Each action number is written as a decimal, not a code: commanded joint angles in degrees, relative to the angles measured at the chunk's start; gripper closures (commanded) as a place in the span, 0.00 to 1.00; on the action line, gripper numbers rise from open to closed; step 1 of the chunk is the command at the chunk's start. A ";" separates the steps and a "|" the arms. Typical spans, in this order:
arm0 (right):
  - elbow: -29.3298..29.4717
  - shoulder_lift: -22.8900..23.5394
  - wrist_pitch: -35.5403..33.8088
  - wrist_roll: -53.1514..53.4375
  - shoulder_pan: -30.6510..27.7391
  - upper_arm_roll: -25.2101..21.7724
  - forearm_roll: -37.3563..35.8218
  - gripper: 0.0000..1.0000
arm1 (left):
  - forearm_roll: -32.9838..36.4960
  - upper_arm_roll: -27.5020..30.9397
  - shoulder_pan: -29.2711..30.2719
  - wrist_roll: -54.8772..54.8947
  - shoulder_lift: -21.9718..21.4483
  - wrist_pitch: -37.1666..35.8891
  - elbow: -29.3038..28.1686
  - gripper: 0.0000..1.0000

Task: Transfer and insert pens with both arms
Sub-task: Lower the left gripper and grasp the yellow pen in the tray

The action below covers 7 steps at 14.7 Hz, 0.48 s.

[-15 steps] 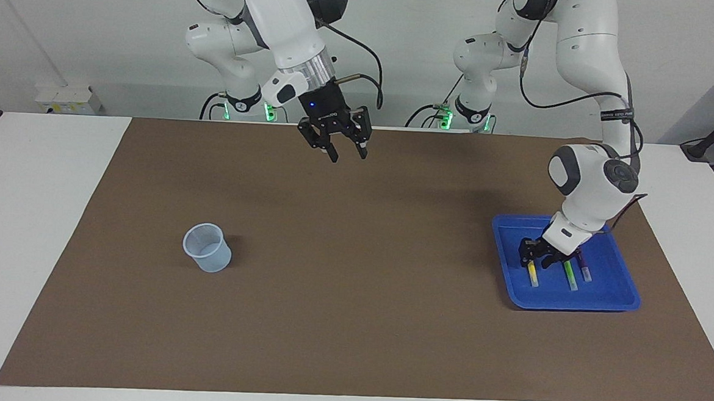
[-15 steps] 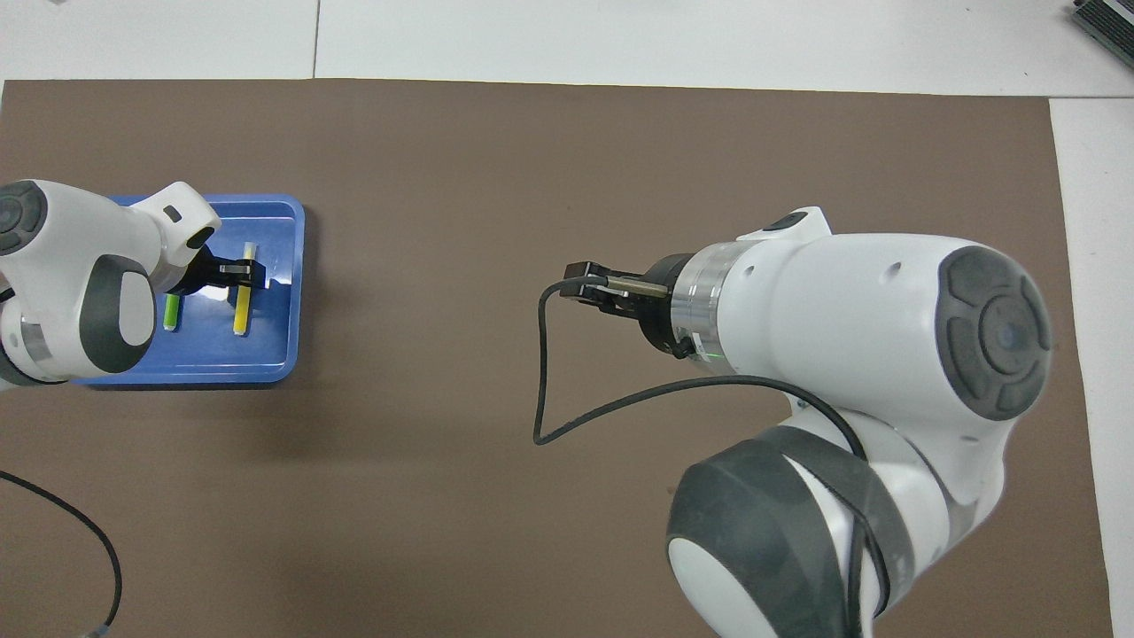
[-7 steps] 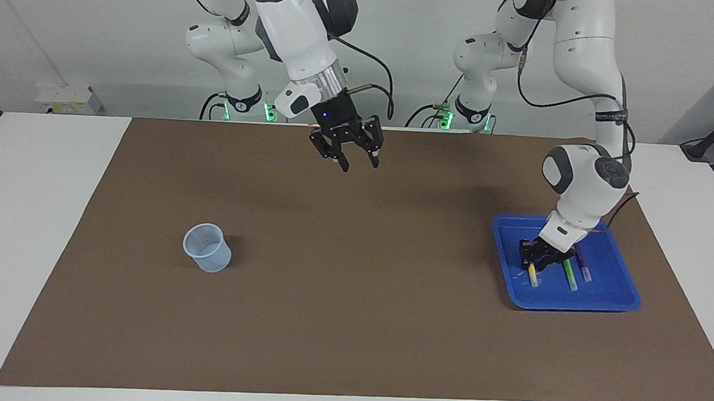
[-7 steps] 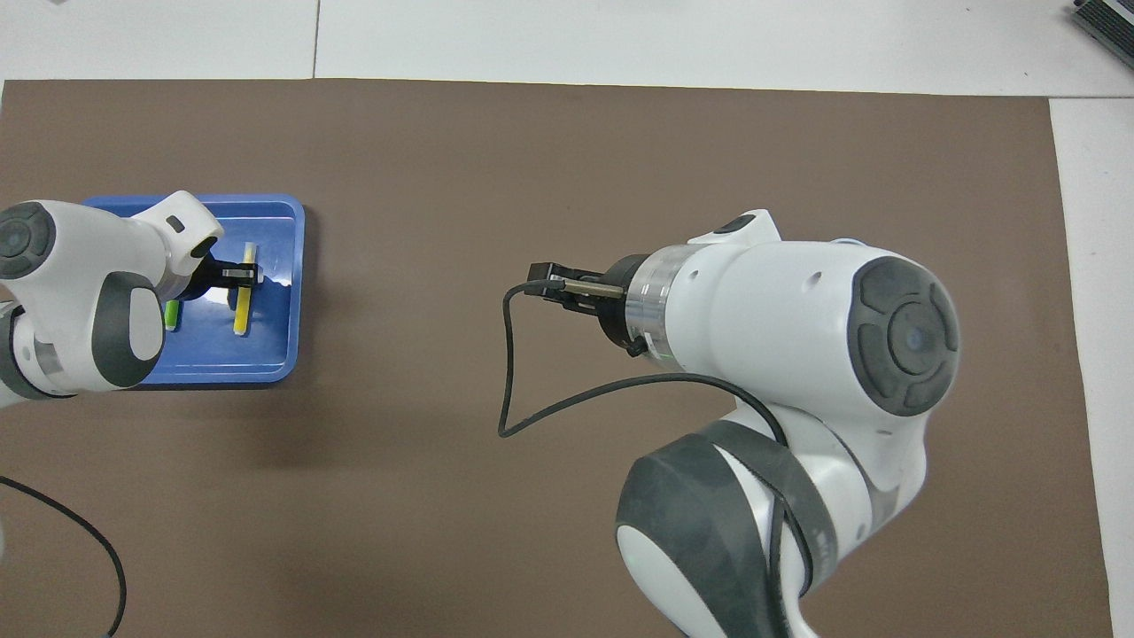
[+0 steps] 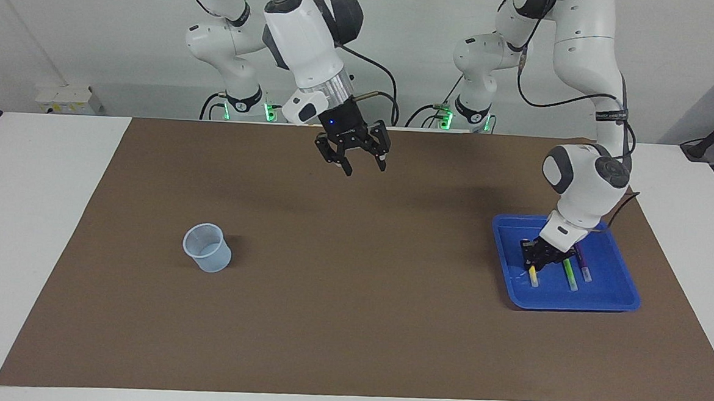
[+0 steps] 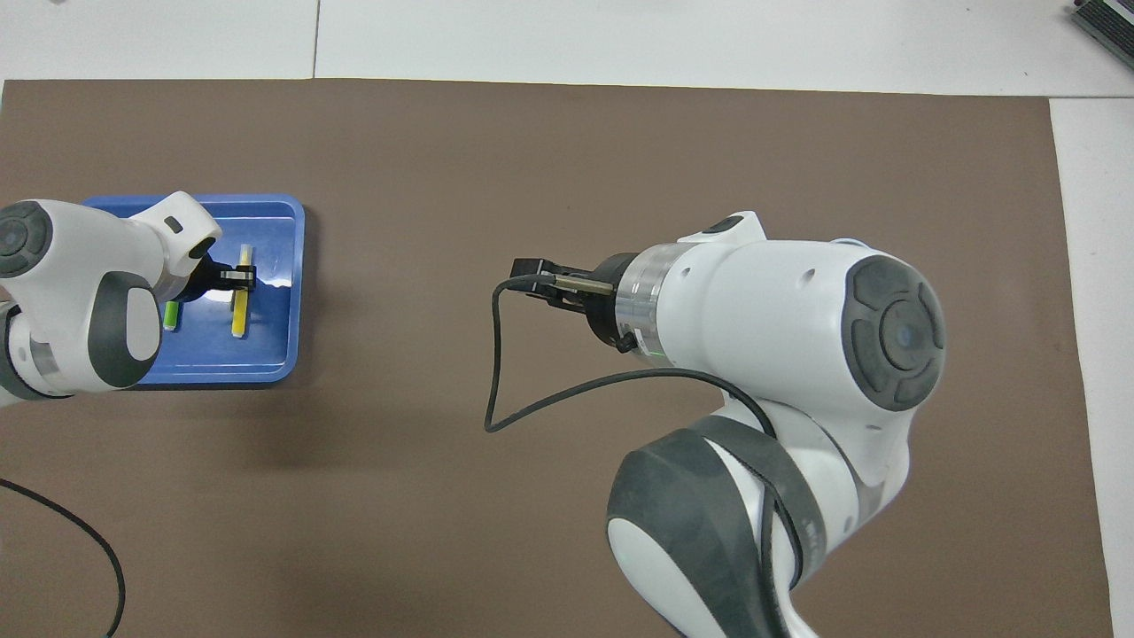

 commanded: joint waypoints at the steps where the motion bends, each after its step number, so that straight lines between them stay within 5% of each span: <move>1: 1.06 0.88 0.96 -0.49 -0.05 0.27 2.60 0.18 | 0.69 -0.04 0.48 0.14 -1.59 -2.98 -0.79 1.00; 7: 2.46 1.06 0.96 -0.13 -0.66 0.18 8.02 0.18 | -0.19 0.05 0.83 -0.13 -4.48 -16.00 5.63 1.00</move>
